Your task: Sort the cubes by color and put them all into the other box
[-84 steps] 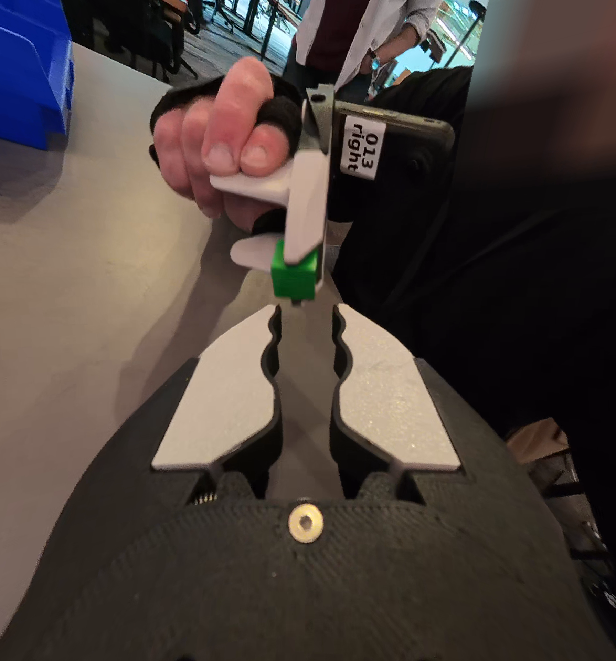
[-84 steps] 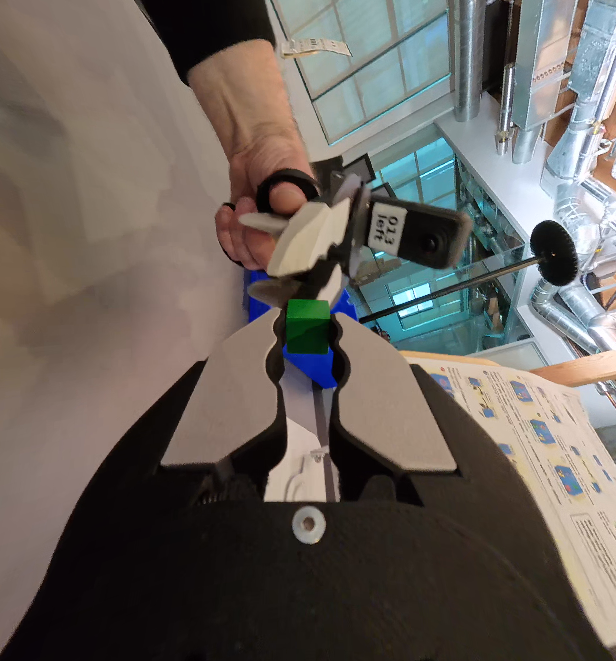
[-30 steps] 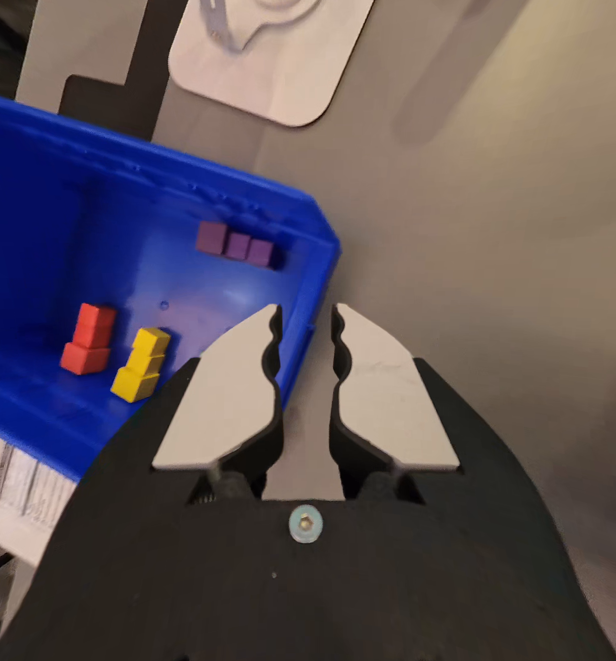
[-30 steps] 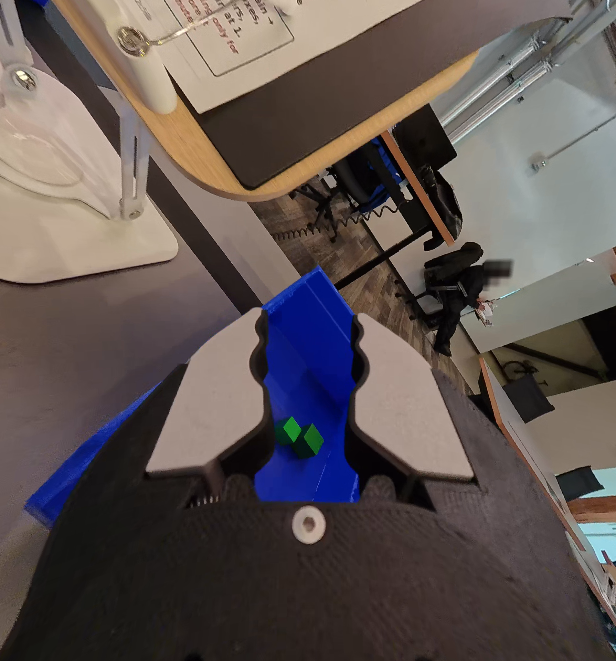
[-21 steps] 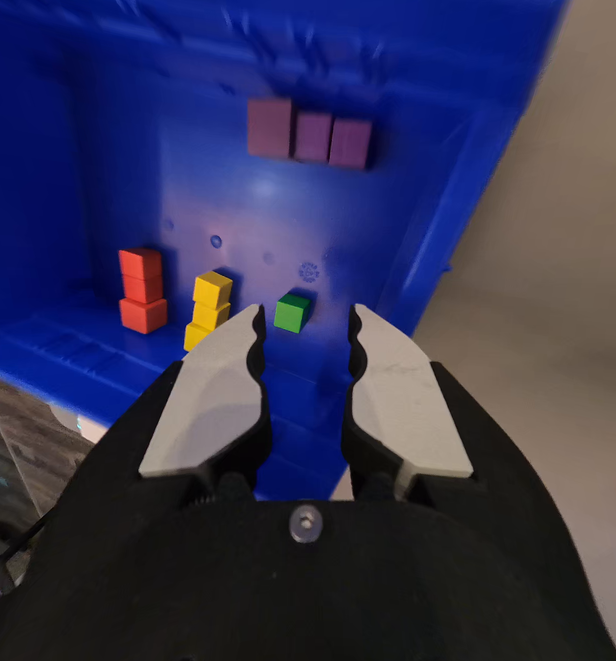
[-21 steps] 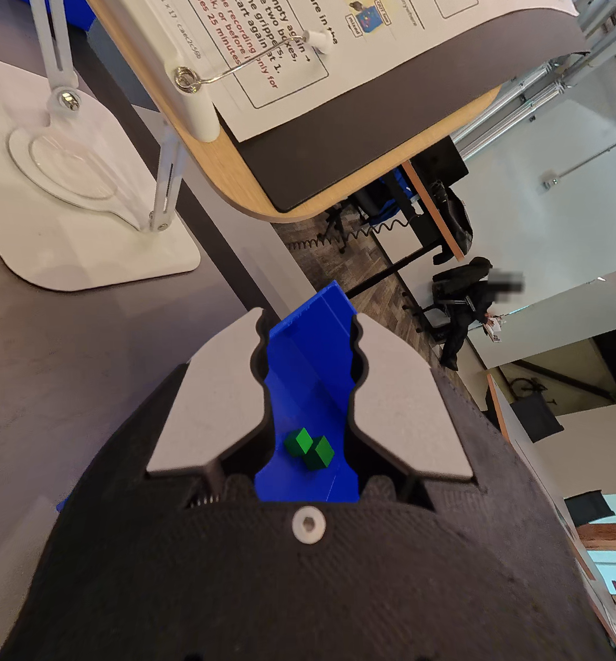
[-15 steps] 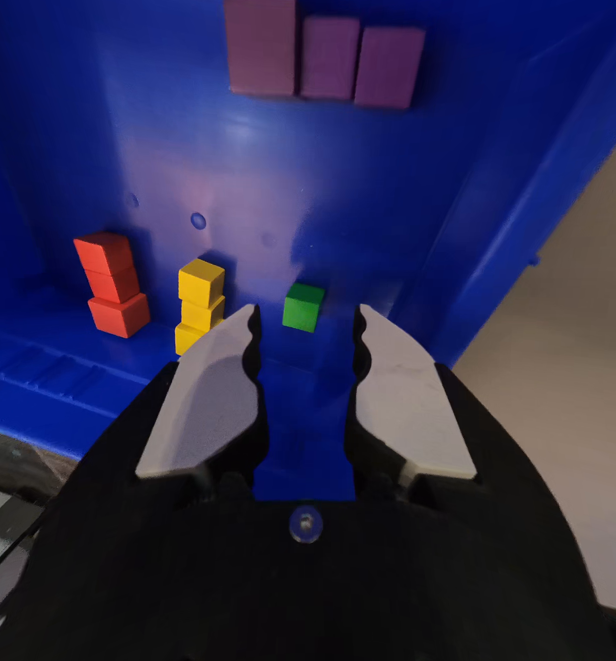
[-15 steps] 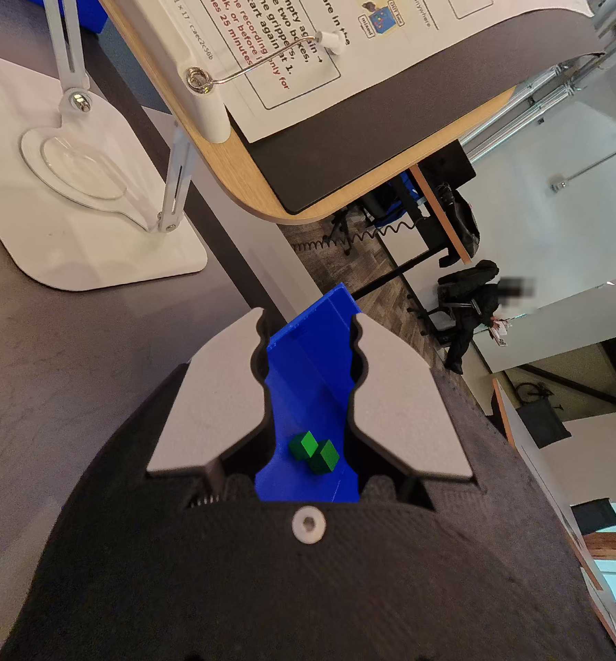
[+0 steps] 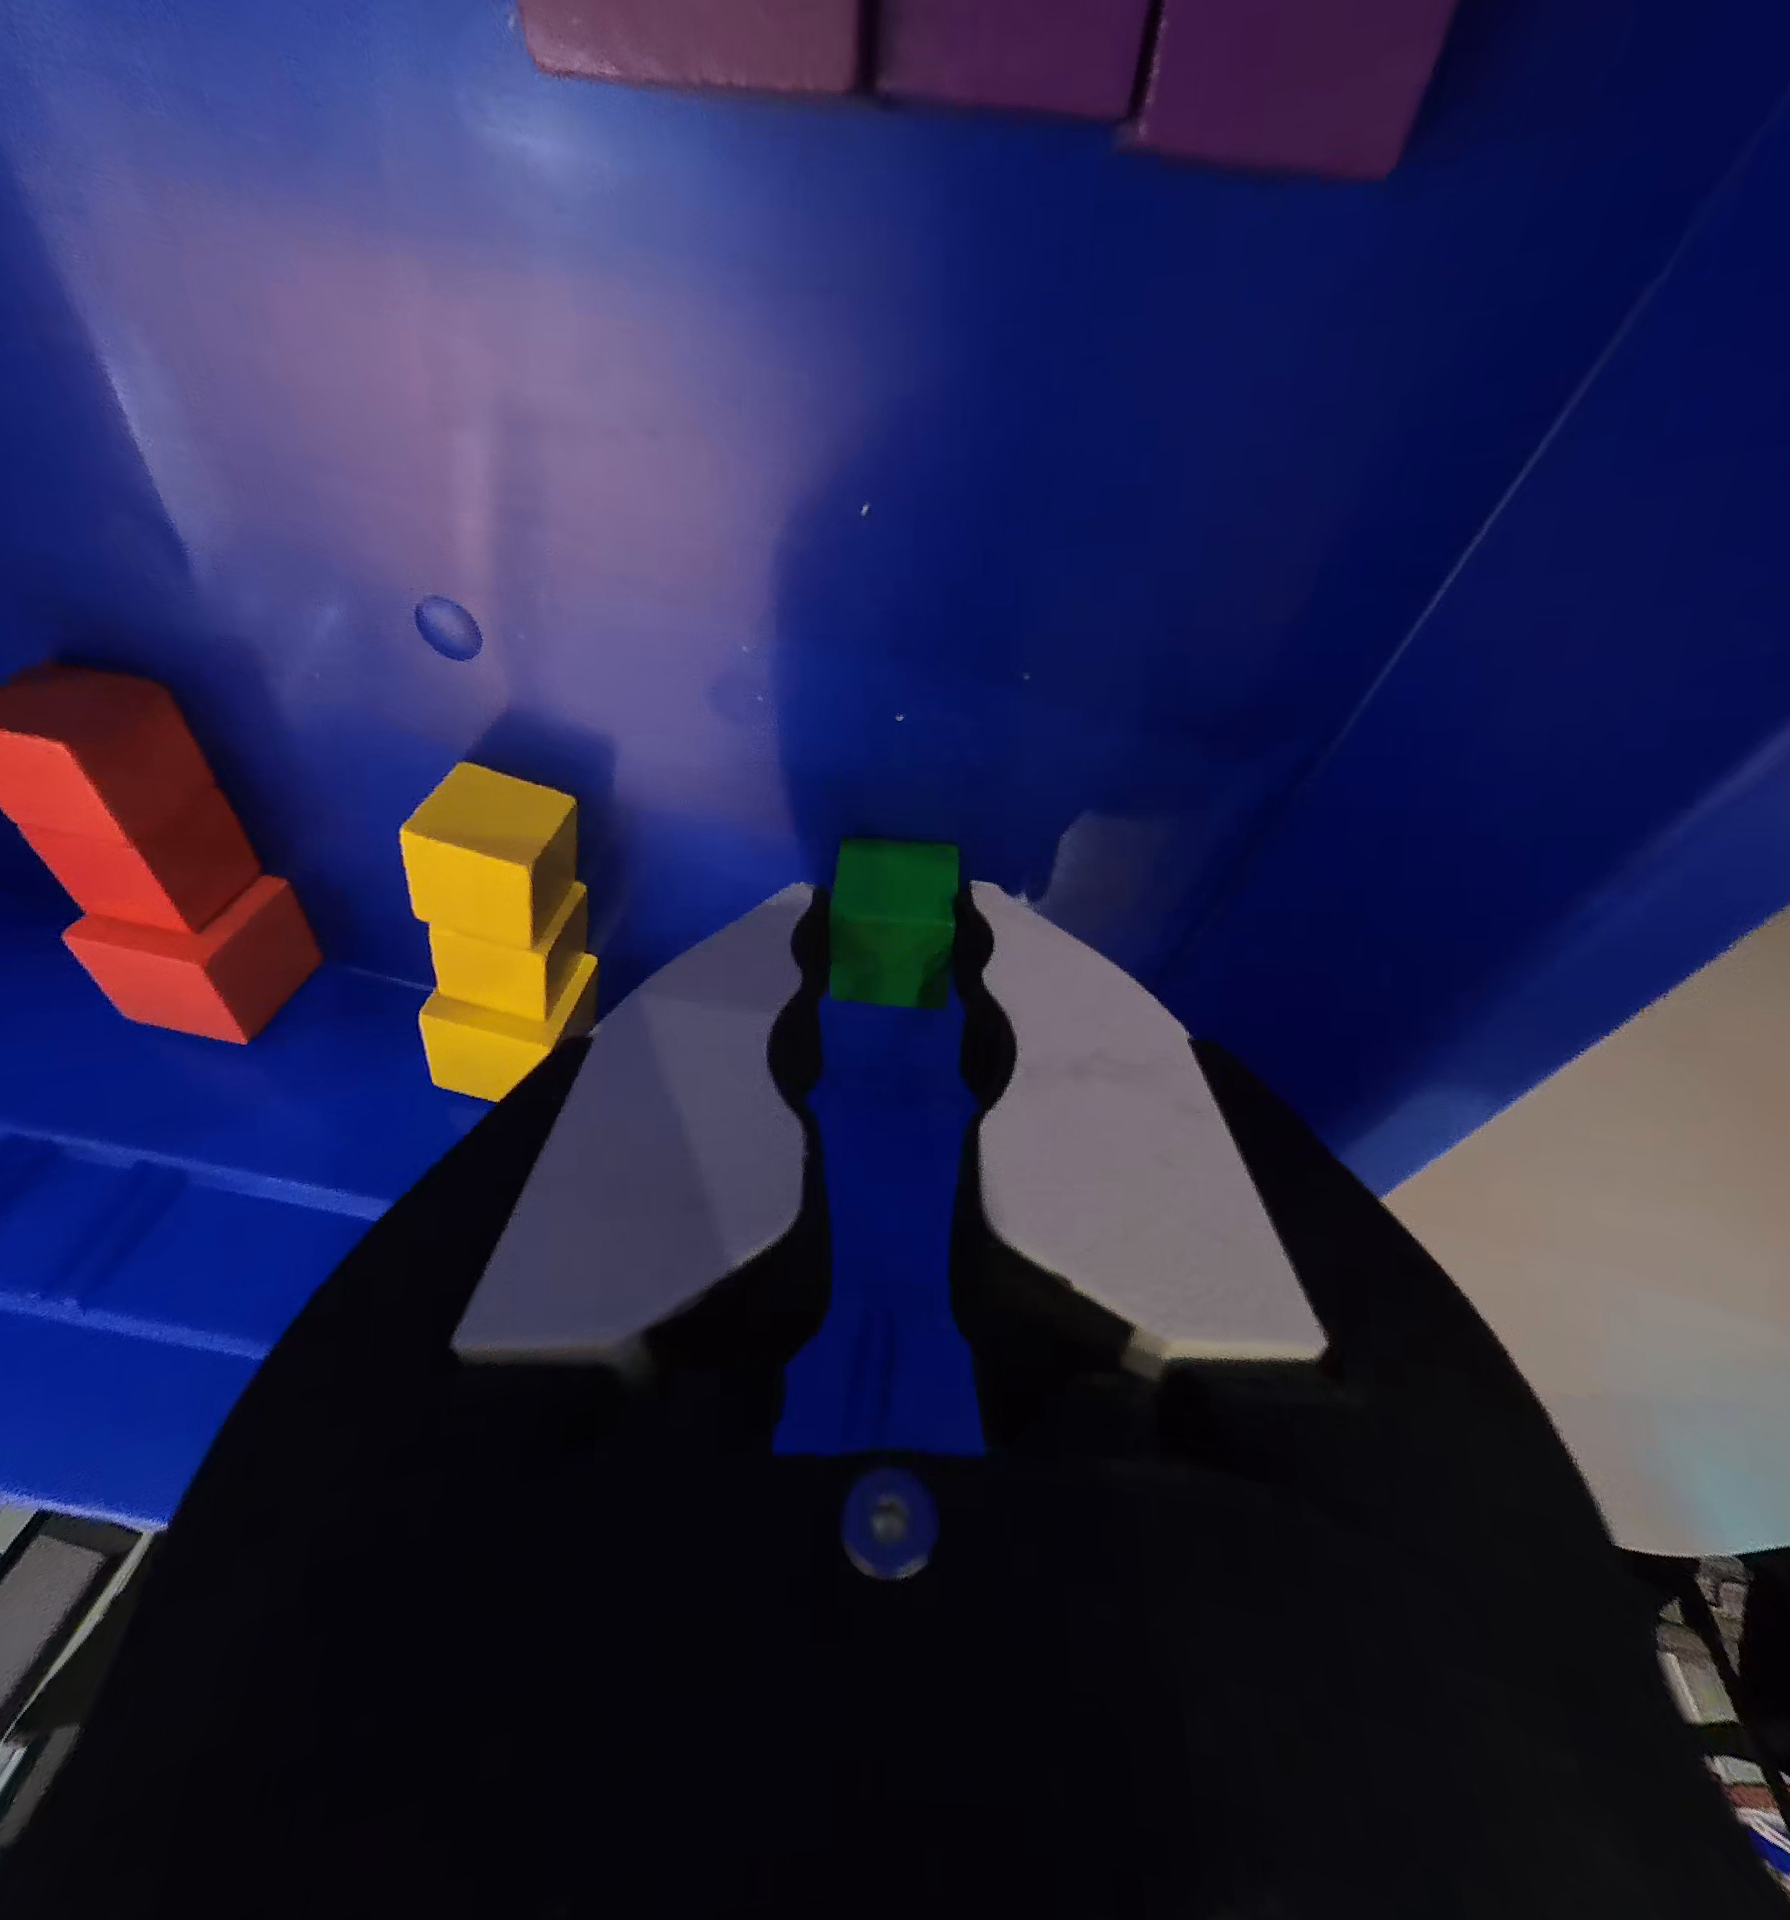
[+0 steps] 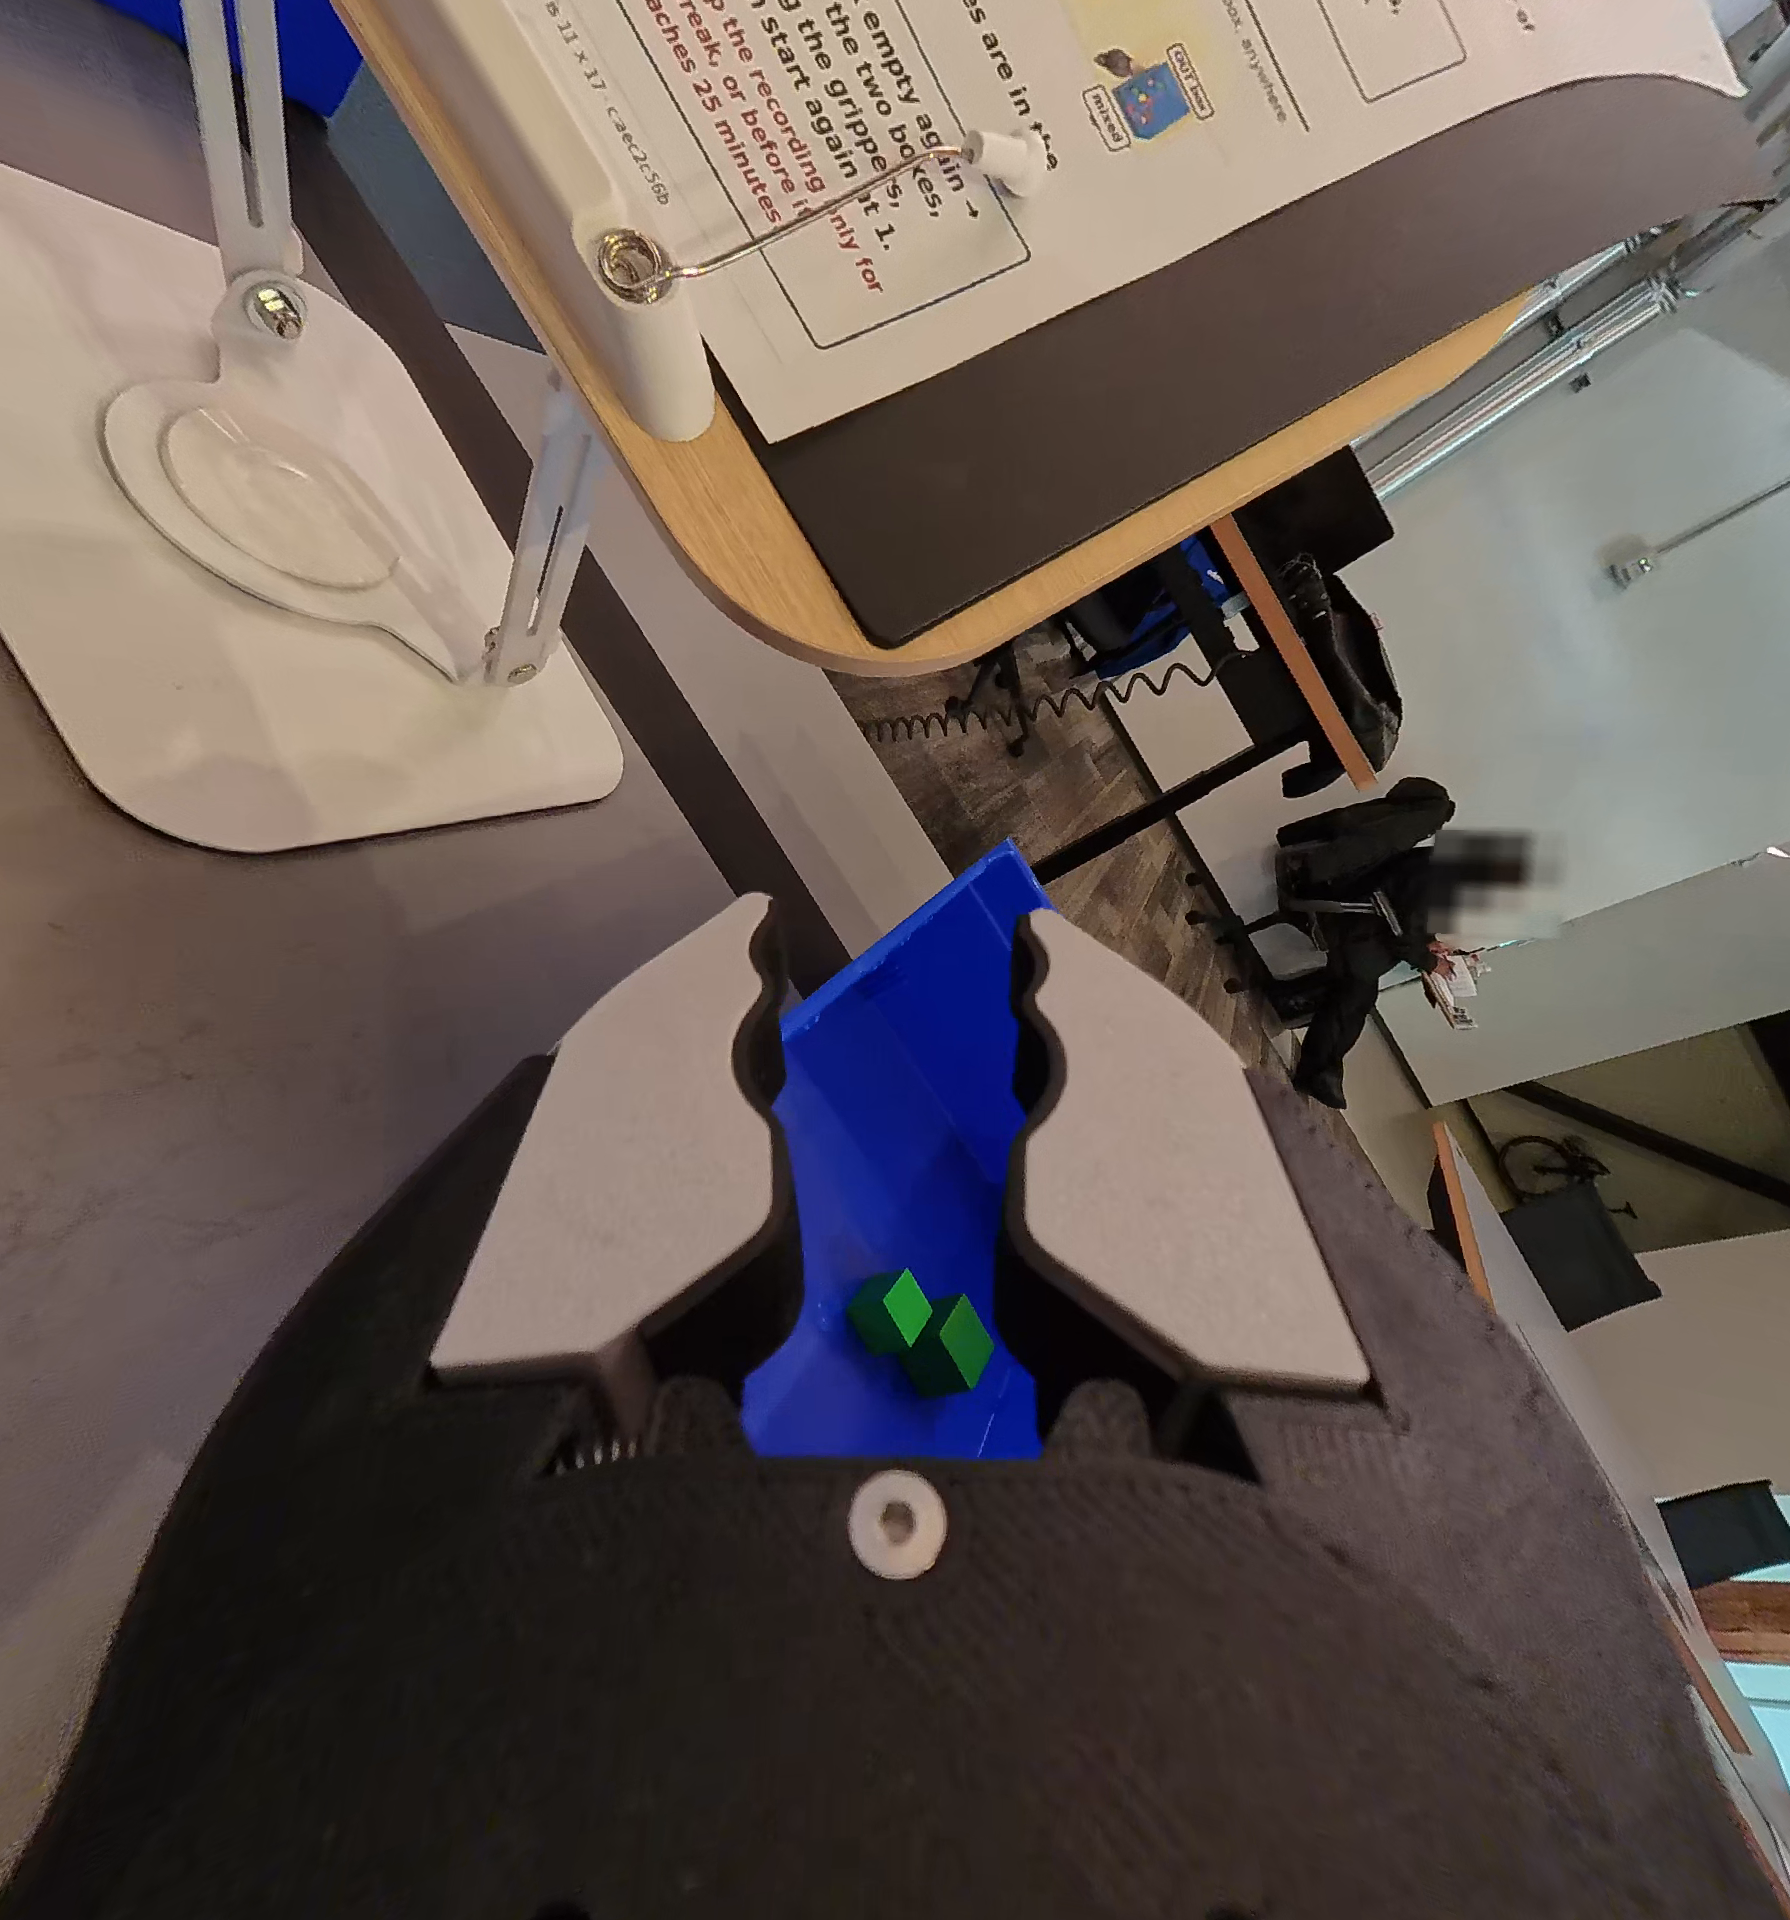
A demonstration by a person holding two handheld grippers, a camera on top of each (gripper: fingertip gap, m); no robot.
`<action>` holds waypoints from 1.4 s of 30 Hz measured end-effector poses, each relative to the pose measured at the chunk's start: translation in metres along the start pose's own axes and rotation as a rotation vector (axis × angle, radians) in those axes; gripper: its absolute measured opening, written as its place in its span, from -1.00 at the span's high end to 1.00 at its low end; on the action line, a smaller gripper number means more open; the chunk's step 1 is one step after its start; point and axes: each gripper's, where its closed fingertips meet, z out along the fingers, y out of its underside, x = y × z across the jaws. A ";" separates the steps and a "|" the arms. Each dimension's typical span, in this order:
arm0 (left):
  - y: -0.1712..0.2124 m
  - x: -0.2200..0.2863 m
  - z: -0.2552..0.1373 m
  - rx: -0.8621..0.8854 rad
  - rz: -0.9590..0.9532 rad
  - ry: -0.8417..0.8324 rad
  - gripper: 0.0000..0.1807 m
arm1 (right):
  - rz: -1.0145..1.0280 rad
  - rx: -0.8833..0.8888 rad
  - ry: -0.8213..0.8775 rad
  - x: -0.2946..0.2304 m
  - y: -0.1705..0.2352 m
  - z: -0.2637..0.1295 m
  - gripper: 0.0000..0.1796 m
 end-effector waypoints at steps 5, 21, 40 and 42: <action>-0.002 -0.003 -0.015 0.053 -0.035 -0.047 0.75 | -0.012 0.033 0.013 0.003 -0.010 -0.006 0.56; -0.103 0.122 -0.182 1.002 -0.105 0.303 0.76 | -0.210 0.490 -0.142 -0.086 -0.154 -0.066 0.55; -0.199 0.237 -0.244 1.442 0.113 0.750 0.76 | -0.386 0.776 -0.293 -0.216 -0.251 -0.080 0.46; -0.201 0.240 -0.246 1.461 0.119 0.787 0.76 | -0.398 0.783 -0.302 -0.220 -0.251 -0.081 0.55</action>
